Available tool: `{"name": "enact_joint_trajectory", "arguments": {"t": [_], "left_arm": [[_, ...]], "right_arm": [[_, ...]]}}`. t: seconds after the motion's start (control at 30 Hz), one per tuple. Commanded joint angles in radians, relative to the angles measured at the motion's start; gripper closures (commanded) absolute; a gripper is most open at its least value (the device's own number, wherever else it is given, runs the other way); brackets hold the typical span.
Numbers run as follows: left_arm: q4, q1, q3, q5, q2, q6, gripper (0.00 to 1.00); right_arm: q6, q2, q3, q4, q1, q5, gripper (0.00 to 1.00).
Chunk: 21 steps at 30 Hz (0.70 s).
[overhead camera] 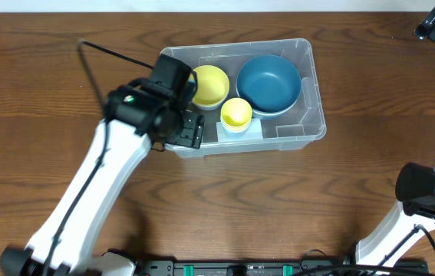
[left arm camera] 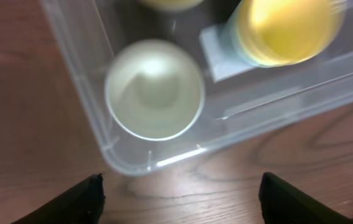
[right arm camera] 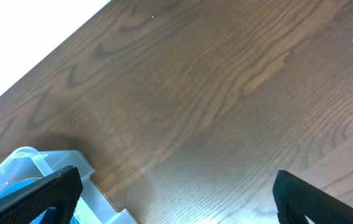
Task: Pack container
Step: 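Carry the white cup into the bin onto the pink cup and release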
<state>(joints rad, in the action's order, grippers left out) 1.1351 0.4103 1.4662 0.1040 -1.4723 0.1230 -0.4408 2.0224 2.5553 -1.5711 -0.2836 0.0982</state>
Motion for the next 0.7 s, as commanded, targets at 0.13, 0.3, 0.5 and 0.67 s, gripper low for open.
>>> {"name": "enact_joint_trajectory", "arguments": {"t": [0.13,0.3,0.5,0.67], "left_arm": [[-0.044,-0.001,0.073,-0.011,0.292,0.013,0.18],[-0.074,-0.001,0.072,-0.011,0.482,0.013,0.02],[-0.074,-0.001,0.072,-0.011,0.664,0.012,0.02],[-0.019,-0.001,0.072,-0.013,0.776,-0.167,0.02]], "right_arm": [[-0.015,0.011,0.006,0.000,-0.003,0.003,0.01],[-0.015,0.011,0.006,0.000,-0.003,0.003,0.01],[-0.015,0.011,0.006,0.000,-0.003,0.003,0.01],[-0.015,0.011,0.006,0.000,-0.003,0.003,0.01]]}}
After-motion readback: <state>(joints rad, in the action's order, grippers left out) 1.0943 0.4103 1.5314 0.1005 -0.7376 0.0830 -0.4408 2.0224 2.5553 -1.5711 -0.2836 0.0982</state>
